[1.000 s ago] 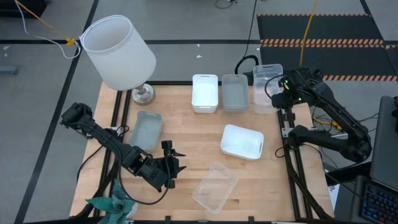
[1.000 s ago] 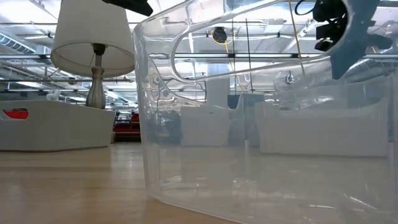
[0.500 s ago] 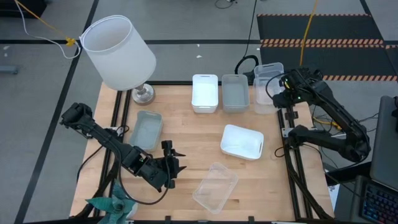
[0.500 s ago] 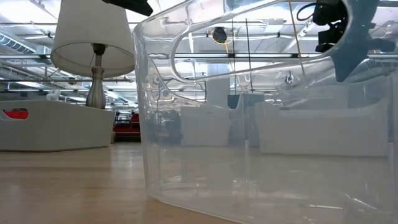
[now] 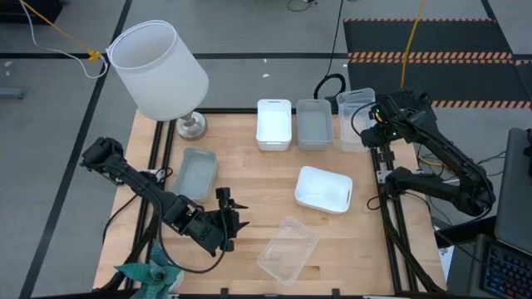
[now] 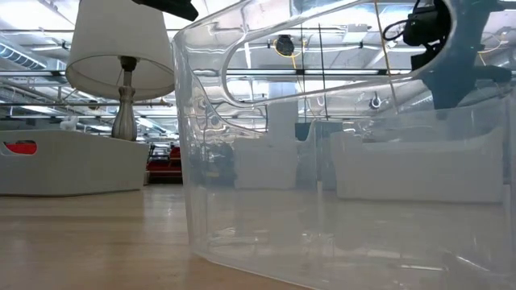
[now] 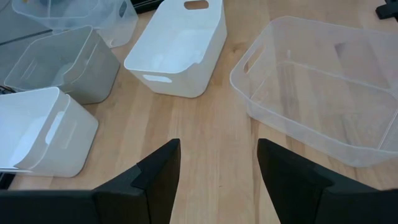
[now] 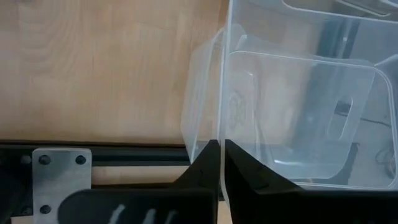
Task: Stack baskets by color
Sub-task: Stack the middle transparent bin on top of the top transparent bin
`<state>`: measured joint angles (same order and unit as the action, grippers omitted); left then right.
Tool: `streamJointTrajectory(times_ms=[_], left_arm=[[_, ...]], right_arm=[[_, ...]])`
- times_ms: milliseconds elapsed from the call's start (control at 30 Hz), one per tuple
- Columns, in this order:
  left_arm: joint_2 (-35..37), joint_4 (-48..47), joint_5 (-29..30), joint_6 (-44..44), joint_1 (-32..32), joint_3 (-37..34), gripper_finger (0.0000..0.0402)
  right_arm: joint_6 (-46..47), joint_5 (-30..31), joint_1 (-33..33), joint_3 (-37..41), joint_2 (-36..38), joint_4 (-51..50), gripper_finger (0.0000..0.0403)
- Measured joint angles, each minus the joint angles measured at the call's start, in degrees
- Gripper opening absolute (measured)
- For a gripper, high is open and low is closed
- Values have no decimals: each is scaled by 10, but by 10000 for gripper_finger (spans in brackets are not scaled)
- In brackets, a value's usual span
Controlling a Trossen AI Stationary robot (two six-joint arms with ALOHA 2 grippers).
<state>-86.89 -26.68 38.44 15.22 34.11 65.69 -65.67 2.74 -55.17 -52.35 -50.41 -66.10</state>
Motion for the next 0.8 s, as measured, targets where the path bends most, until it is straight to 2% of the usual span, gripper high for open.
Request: streamJointTrajectory(times_ms=[467,800], left_arm=[[0,0,0,3,0,0,214],[0,0,0,3,0,0,214]], right_arm=[[-1,-29,0,0,1,-5,3],[4,-28,0,23,4,6,49]])
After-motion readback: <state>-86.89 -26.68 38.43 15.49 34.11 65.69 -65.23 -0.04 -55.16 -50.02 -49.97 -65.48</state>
